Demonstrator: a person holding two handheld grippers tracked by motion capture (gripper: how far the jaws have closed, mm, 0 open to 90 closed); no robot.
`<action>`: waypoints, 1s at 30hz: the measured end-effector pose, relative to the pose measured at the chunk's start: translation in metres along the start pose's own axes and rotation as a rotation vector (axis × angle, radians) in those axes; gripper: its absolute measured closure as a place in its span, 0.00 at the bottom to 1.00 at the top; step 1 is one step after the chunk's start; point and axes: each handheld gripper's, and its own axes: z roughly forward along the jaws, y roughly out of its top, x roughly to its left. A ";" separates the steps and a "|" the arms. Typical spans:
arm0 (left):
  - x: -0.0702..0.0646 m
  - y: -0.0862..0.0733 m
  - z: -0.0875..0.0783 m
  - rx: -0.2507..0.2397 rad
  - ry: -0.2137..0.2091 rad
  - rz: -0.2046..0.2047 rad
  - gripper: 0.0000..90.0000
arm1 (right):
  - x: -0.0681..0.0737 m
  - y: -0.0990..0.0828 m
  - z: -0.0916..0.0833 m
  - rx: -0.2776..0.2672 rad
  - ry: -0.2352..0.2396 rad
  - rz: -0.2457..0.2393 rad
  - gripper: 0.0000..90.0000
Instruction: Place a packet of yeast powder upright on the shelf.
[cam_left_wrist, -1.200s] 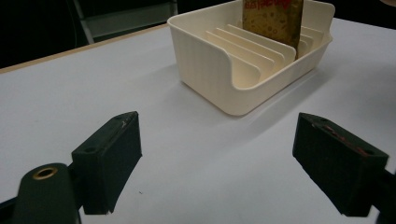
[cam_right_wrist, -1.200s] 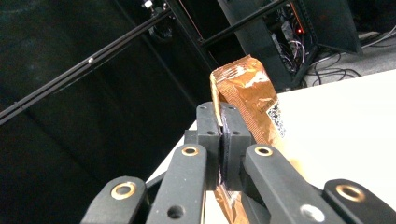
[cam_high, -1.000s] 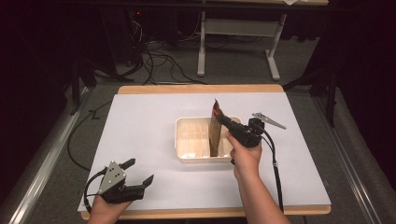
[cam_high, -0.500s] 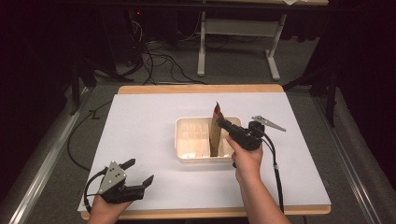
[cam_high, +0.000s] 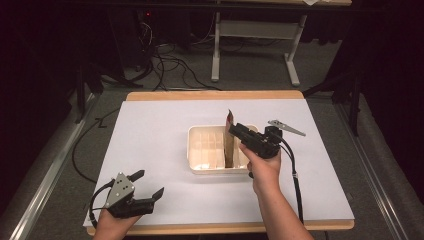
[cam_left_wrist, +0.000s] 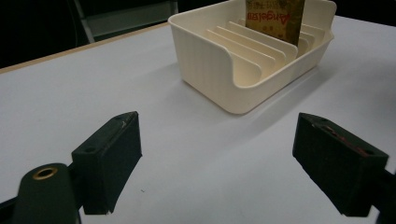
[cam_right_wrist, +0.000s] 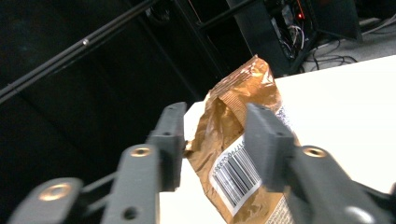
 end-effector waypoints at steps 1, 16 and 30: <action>0.000 0.000 0.000 0.002 0.000 0.001 0.18 | 0.001 0.000 0.000 0.007 -0.004 0.000 0.57; 0.000 -0.001 0.002 0.010 0.004 0.004 0.18 | 0.012 -0.001 -0.011 0.068 -0.067 -0.153 0.21; 0.001 -0.001 0.004 0.017 0.011 0.001 0.18 | 0.018 -0.010 -0.040 0.096 -0.086 -0.272 0.17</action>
